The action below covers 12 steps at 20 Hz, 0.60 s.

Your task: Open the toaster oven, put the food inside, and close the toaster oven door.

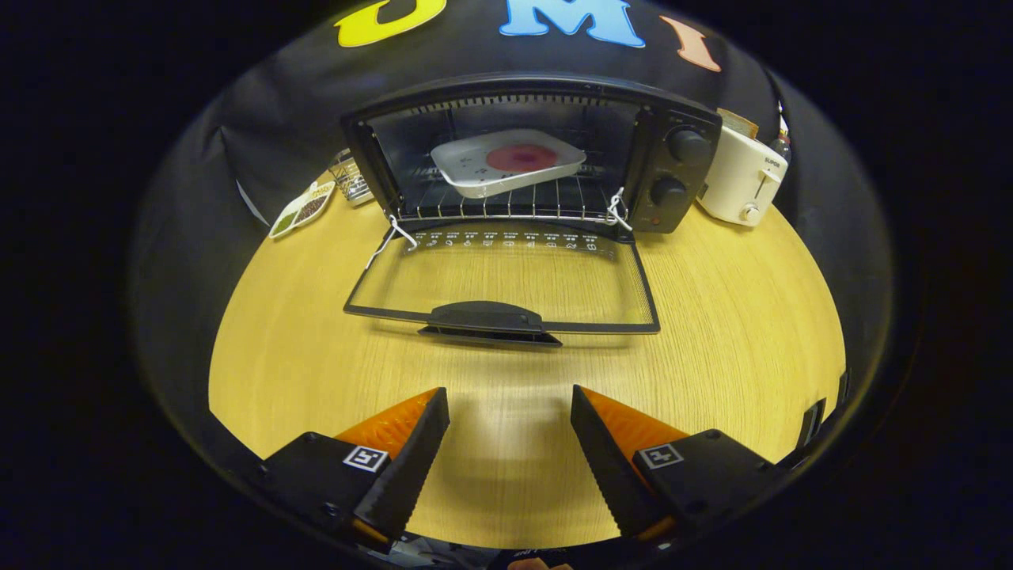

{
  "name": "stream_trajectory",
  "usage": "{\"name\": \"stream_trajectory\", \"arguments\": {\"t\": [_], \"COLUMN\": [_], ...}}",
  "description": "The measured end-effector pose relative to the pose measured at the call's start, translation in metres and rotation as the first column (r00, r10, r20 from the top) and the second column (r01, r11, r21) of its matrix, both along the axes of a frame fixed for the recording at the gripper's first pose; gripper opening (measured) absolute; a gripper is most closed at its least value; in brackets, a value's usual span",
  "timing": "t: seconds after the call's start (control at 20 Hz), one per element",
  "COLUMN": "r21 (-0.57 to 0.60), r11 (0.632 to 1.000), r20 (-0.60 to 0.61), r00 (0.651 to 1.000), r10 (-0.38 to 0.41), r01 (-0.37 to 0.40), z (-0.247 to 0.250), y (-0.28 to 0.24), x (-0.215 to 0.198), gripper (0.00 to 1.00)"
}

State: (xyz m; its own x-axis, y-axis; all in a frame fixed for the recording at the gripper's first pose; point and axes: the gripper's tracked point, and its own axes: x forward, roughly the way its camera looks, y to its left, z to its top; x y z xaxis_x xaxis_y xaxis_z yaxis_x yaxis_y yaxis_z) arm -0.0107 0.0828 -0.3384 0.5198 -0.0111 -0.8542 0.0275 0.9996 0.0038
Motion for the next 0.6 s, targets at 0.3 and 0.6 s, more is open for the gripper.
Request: {"name": "stream_trajectory", "arguments": {"t": [0.3, 0.6], "r21": [-0.031, -0.024], "r11": [0.998, 0.997], "r20": [-0.032, -0.066], "r00": [0.998, 0.995], "r10": [-0.054, -0.078], "r01": [0.053, 0.076], "z": [-0.026, -0.030], "y": [-0.006, 0.001], "x": [0.027, 0.039], "gripper": [0.99, 0.99]}}
